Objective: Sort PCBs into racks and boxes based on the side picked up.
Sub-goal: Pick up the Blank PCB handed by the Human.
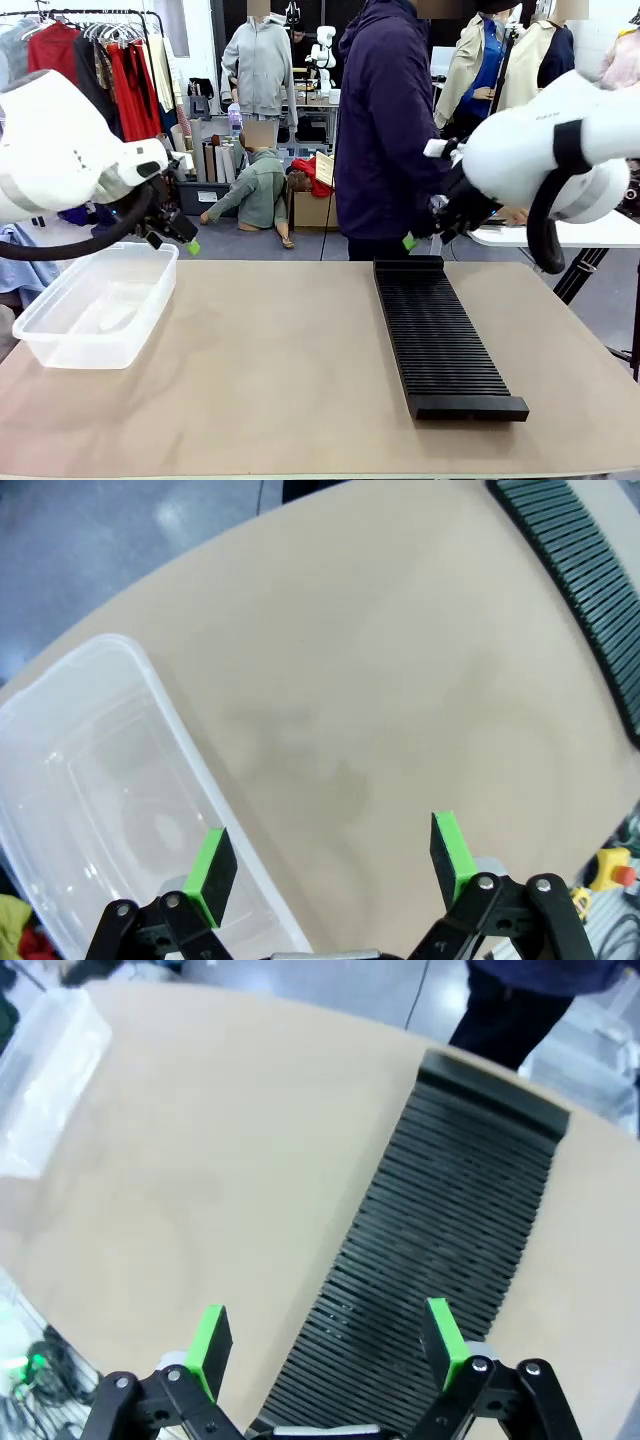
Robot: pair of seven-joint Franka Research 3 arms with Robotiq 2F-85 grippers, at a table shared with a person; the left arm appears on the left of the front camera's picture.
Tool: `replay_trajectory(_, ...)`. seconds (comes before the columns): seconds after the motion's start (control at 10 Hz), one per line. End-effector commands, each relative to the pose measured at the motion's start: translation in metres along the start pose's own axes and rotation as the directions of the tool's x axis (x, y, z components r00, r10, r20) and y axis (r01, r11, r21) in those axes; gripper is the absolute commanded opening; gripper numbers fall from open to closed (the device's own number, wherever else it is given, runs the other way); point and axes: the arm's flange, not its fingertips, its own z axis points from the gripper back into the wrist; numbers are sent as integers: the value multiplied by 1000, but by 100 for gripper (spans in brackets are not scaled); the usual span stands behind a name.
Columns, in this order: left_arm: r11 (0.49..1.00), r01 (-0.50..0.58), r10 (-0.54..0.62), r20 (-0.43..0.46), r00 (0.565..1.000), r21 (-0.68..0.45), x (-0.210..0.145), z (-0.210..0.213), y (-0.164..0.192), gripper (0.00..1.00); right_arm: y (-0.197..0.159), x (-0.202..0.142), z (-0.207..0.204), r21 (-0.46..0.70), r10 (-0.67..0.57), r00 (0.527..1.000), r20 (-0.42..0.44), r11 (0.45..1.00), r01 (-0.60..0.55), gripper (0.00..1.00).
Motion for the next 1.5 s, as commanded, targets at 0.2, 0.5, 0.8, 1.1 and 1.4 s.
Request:
replay_trajectory(0.2,940,-130,157,61,986,-317,-23,46,71,100,-58,-17,44,380,-103,993,66,922,71,100)
replay_trajectory(0.5,855,-186,233,38,972,-485,-40,60,115,100,-98,-42,80,573,-158,985,72,815,88,100)
replay_trajectory(0.8,801,-188,280,78,957,-568,-59,73,146,100,-129,-79,121,648,-230,964,134,756,90,100)
replay_trajectory(1.1,752,-184,370,173,913,-633,-83,92,178,100,-147,-107,134,712,-268,944,194,701,53,100)
replay_trajectory(1.4,739,-181,385,187,904,-649,-89,96,186,100,-155,-117,130,768,-294,934,201,639,36,100)
